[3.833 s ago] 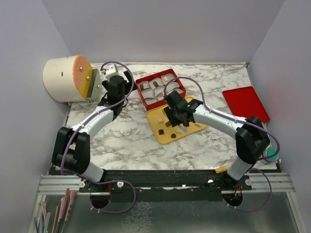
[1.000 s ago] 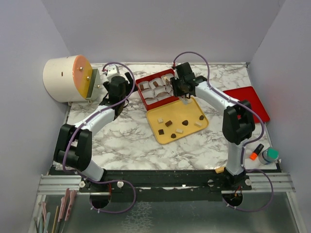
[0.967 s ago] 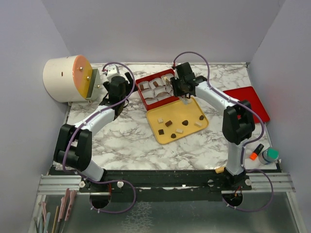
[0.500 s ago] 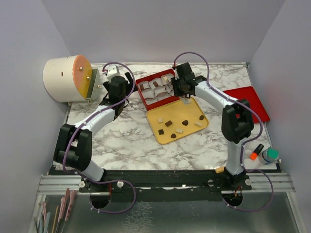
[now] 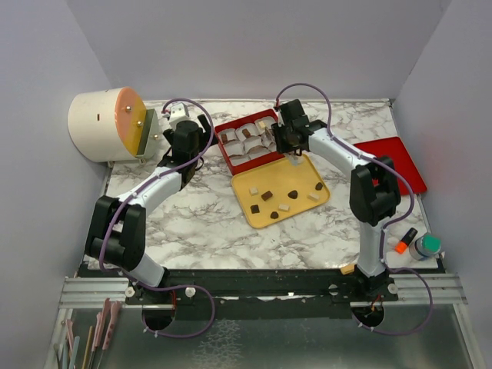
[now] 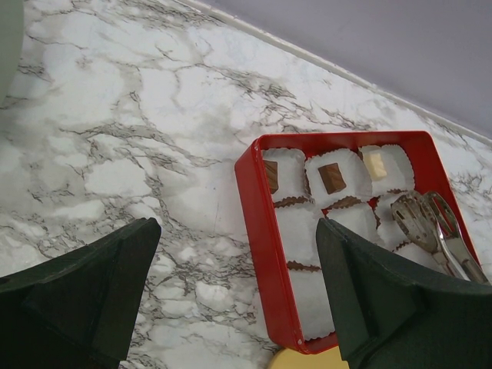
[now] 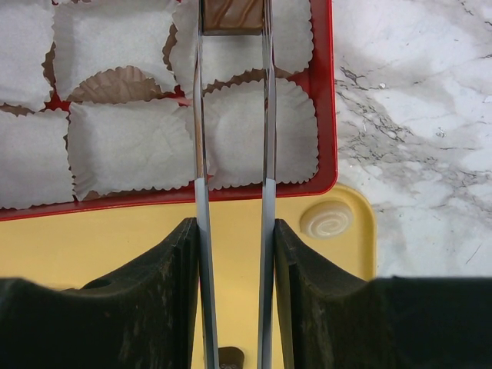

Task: Pack the chocolate

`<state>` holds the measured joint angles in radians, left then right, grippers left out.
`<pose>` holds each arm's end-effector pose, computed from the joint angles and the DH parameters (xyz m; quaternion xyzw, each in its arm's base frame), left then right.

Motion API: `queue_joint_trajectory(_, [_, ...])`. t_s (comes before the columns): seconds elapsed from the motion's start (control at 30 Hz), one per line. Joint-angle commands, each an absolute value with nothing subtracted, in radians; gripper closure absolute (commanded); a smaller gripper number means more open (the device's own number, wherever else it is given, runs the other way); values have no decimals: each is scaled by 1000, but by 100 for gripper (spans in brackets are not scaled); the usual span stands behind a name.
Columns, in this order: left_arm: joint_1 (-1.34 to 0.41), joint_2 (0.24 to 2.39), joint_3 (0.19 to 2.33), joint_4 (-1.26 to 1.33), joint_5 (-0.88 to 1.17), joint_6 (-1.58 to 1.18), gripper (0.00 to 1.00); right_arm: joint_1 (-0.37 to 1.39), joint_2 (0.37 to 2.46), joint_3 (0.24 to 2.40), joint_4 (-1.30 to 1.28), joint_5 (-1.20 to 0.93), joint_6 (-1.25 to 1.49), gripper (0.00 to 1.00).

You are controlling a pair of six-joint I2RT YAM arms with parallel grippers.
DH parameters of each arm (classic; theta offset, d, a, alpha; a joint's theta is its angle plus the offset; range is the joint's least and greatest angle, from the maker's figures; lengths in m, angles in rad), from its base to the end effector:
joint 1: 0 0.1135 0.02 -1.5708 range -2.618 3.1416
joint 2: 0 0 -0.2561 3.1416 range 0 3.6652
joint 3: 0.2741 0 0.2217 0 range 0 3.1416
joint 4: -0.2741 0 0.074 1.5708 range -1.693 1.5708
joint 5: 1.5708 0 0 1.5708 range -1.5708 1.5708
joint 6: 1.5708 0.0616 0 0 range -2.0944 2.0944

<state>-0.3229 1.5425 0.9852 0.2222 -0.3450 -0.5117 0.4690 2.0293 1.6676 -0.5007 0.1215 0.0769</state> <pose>0.3388 -0.0914 0.2641 -0.1747 0.7901 -0.1034 0.5784 0.3978 0.1932 0.2211 -0.1617 0.9224 0.0385 0.3487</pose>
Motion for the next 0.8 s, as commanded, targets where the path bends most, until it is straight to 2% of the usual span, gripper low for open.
queue_joint_trajectory(0.0, [-324,1559,996,233,-336,-500,7,460,2049,1710,-475,115,70,64])
queue_joint_trajectory(0.77, [-324,1560,994,233,-336,-501,7,456,2059,1727,-477,96,72,59])
